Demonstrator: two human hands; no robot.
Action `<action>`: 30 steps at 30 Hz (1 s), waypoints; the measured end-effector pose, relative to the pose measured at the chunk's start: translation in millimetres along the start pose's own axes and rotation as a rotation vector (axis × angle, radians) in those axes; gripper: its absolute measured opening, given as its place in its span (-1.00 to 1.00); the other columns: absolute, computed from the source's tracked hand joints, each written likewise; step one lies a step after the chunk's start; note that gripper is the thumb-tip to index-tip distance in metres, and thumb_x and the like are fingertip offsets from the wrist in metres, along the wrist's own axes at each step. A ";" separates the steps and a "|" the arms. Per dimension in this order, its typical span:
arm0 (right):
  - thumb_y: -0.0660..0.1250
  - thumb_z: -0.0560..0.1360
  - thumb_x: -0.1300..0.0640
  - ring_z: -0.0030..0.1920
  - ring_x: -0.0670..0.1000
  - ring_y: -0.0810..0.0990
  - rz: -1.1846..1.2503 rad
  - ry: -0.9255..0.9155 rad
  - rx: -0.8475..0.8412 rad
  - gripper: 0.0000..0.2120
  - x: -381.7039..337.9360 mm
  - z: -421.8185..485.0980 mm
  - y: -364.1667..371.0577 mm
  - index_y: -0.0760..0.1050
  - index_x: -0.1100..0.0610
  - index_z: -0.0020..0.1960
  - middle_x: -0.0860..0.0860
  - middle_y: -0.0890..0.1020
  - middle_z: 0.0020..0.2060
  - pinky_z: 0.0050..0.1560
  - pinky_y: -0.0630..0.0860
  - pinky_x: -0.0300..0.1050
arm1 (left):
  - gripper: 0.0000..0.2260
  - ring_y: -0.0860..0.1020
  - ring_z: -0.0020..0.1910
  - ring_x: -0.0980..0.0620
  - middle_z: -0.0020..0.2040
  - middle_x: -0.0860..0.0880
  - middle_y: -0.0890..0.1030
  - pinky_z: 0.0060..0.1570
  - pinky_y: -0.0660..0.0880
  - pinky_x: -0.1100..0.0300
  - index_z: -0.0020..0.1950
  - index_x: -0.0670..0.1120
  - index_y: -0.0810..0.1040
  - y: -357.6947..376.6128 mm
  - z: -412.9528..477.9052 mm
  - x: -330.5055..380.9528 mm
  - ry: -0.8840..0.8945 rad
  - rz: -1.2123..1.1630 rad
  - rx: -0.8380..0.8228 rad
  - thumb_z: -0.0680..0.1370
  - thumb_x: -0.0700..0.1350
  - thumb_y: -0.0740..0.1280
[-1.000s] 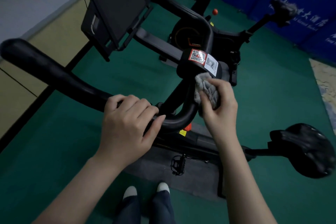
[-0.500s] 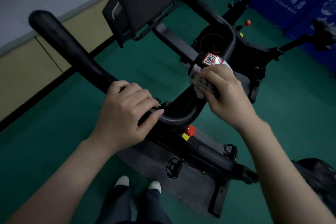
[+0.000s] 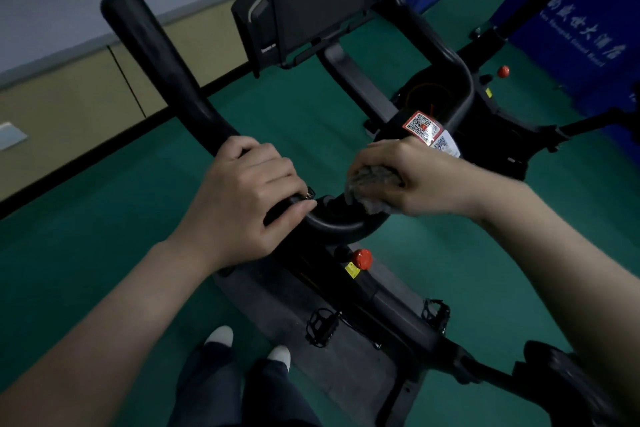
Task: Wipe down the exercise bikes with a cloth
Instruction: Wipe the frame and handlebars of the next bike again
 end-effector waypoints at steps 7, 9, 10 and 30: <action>0.31 0.47 0.18 -0.05 0.10 0.59 -0.208 0.063 -0.100 -0.86 18.3 14.5 -1.9 0.56 0.07 0.01 0.06 0.65 -0.12 0.01 0.51 0.03 | -0.72 0.54 -0.18 0.00 -0.23 0.05 0.60 0.05 0.26 0.09 -0.19 -0.07 0.62 -1.0 -0.1 0.4 0.003 0.006 0.006 0.56 0.04 0.22; 0.32 0.47 0.20 -0.07 0.08 0.60 -0.112 0.055 -0.075 -0.87 16.0 10.6 -0.5 0.57 0.10 0.00 0.03 0.66 -0.13 -0.01 0.51 0.00 | -0.72 0.54 -0.18 0.00 -0.23 0.05 0.59 0.05 0.25 0.09 -0.19 -0.07 0.62 -1.3 -0.6 0.0 -0.001 0.002 0.009 0.56 0.05 0.22; 0.32 0.47 0.20 -0.08 0.07 0.61 -0.060 0.052 -0.052 -0.87 15.5 7.5 -1.2 0.58 0.11 0.00 0.03 0.67 -0.13 -0.01 0.51 -0.01 | -0.72 0.54 -0.18 0.00 -0.23 0.06 0.59 0.04 0.25 0.09 -0.20 -0.06 0.62 -1.3 -0.4 0.0 -0.002 0.000 0.010 0.56 0.05 0.22; 0.26 0.57 0.22 0.06 -0.09 0.59 0.861 0.809 1.572 -0.88 42.6 -128.5 88.5 0.48 0.08 0.08 -0.01 0.62 -0.01 0.15 0.52 -0.17 | -0.70 0.53 -0.18 0.03 -0.22 0.08 0.60 0.06 0.18 0.16 -0.16 -0.04 0.61 0.4 0.1 1.1 0.055 0.007 0.011 0.59 0.05 0.18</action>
Point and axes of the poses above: each hand's wrist, its own z-axis towards the middle knuckle, its own y-axis out of the palm, x = y × z, the point moved 10 cm from there along z, towards the middle knuckle
